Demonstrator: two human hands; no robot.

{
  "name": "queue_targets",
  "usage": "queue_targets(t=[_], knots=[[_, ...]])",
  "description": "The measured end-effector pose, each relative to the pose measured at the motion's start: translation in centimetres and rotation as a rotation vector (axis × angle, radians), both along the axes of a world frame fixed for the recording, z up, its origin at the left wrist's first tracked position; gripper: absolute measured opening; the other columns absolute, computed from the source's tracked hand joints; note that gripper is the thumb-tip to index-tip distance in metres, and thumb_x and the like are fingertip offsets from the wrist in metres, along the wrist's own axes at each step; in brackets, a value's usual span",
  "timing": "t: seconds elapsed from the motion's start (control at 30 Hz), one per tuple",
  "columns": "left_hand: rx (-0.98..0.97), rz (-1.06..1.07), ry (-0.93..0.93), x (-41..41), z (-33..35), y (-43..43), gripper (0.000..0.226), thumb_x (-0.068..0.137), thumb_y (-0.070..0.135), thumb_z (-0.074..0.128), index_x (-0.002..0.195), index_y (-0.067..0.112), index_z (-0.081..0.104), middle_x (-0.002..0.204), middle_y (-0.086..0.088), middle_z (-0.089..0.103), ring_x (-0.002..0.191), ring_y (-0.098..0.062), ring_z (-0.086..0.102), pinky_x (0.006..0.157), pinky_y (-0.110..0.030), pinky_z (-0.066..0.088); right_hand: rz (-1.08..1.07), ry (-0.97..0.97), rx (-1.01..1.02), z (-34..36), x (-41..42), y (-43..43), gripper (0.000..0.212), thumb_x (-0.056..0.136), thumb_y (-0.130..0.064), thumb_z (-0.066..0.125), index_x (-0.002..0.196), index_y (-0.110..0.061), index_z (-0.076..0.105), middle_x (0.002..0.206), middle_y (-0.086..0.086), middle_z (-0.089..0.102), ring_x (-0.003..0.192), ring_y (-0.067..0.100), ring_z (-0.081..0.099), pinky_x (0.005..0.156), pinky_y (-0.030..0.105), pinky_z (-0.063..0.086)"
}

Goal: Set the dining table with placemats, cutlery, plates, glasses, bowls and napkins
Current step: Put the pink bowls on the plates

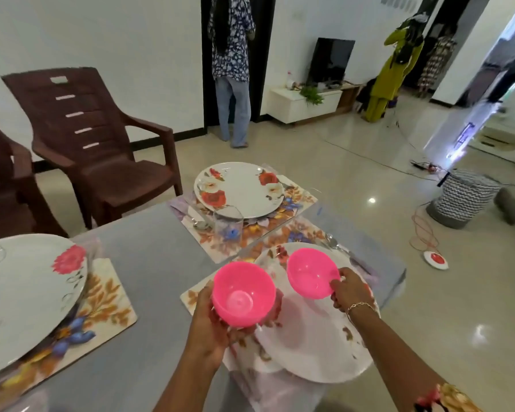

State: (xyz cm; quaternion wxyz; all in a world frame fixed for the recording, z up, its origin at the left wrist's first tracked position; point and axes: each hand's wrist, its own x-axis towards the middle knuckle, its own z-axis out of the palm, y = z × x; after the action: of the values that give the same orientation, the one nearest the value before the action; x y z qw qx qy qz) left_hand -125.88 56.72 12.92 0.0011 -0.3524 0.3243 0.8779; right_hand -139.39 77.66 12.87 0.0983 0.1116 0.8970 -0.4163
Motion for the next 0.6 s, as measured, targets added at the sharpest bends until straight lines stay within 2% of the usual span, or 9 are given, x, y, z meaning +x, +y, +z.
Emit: queue_targets(t=[0.07, 0.13, 0.23, 0.3, 0.4, 0.47, 0.53, 0.6], knots=[[-0.001, 0.01, -0.016, -1.8, -0.1, 0.3, 0.041, 0.089, 0.043, 0.049, 0.12, 0.018, 0.057, 0.114, -0.017, 0.06, 0.103, -0.04, 0.057, 0.058, -0.044, 0.055, -0.011, -0.066, 0.012, -1.2, -2.5, -0.1, 0.031, 0.089, -0.005, 0.044, 0.119, -0.008, 0.049, 0.066, 0.012, 0.056, 0.048, 0.019, 0.049, 0.043, 0.024, 0.037], [0.005, 0.012, -0.025, -3.1, -0.2, 0.7, 0.04, 0.089, 0.042, 0.049, 0.119, 0.018, 0.058, 0.114, -0.018, 0.06, 0.103, -0.04, 0.058, 0.061, -0.046, 0.055, -0.016, -0.116, 0.003, -2.2, -4.3, -0.3, 0.032, 0.089, -0.004, 0.043, 0.12, -0.007, 0.048, 0.063, 0.011, 0.054, 0.047, 0.02, 0.048, 0.043, 0.025, 0.036], [0.009, 0.0, -0.013, -4.7, -0.1, 1.5, 0.034, 0.09, 0.041, 0.048, 0.111, 0.017, 0.059, 0.109, -0.018, 0.061, 0.093, -0.037, 0.061, 0.053, -0.045, 0.055, -0.005, -0.147, -0.008, -2.9, -6.3, -0.5, 0.03, 0.089, -0.003, 0.044, 0.118, -0.007, 0.048, 0.062, 0.01, 0.054, 0.047, 0.019, 0.049, 0.043, 0.025, 0.036], [0.025, -0.004, -0.016, -5.7, -0.1, 2.2, 0.029, 0.09, 0.041, 0.048, 0.104, 0.019, 0.06, 0.108, -0.018, 0.061, 0.093, -0.039, 0.061, 0.052, -0.046, 0.056, 0.018, -0.169, -0.022, -3.1, -7.3, -0.6, 0.03, 0.089, -0.004, 0.044, 0.118, -0.009, 0.048, 0.063, 0.01, 0.054, 0.047, 0.018, 0.048, 0.042, 0.023, 0.035], [0.048, 0.02, -0.026, -7.5, 0.1, 3.5, 0.029, 0.092, 0.043, 0.047, 0.104, 0.021, 0.06, 0.109, -0.018, 0.061, 0.097, -0.041, 0.06, 0.062, -0.052, 0.057, 0.064, -0.199, -0.061, -3.3, -8.6, 0.1, 0.029, 0.089, -0.006, 0.044, 0.118, -0.009, 0.047, 0.061, 0.009, 0.053, 0.045, 0.017, 0.046, 0.039, 0.021, 0.032], [0.04, 0.036, -0.033, -8.9, 0.4, 4.8, 0.033, 0.092, 0.044, 0.046, 0.11, 0.02, 0.059, 0.11, -0.017, 0.061, 0.097, -0.038, 0.06, 0.068, -0.052, 0.055, 0.082, -0.231, -0.093, -3.5, -9.4, 0.9, 0.025, 0.092, -0.018, 0.049, 0.116, -0.01, 0.047, 0.059, 0.008, 0.053, 0.044, 0.017, 0.045, 0.039, 0.02, 0.032], [0.026, 0.04, -0.029, -10.6, 0.7, 6.6, 0.037, 0.087, 0.045, 0.048, 0.112, 0.019, 0.058, 0.109, -0.016, 0.06, 0.094, -0.036, 0.059, 0.06, -0.048, 0.056, 0.095, -0.232, -0.103, -3.3, -10.5, 2.1, 0.031, 0.091, -0.036, 0.053, 0.111, -0.013, 0.048, 0.058, 0.007, 0.054, 0.045, 0.017, 0.046, 0.042, 0.021, 0.034], [-0.002, 0.04, -0.012, -12.6, 1.0, 8.7, 0.048, 0.074, 0.048, 0.054, 0.112, 0.019, 0.059, 0.112, -0.017, 0.06, 0.099, -0.037, 0.059, 0.053, -0.046, 0.057, 0.129, -0.16, -0.097, -2.8, -11.8, 3.9, 0.032, 0.089, -0.043, 0.054, 0.103, -0.014, 0.05, 0.055, 0.006, 0.055, 0.044, 0.017, 0.047, 0.045, 0.022, 0.036]])
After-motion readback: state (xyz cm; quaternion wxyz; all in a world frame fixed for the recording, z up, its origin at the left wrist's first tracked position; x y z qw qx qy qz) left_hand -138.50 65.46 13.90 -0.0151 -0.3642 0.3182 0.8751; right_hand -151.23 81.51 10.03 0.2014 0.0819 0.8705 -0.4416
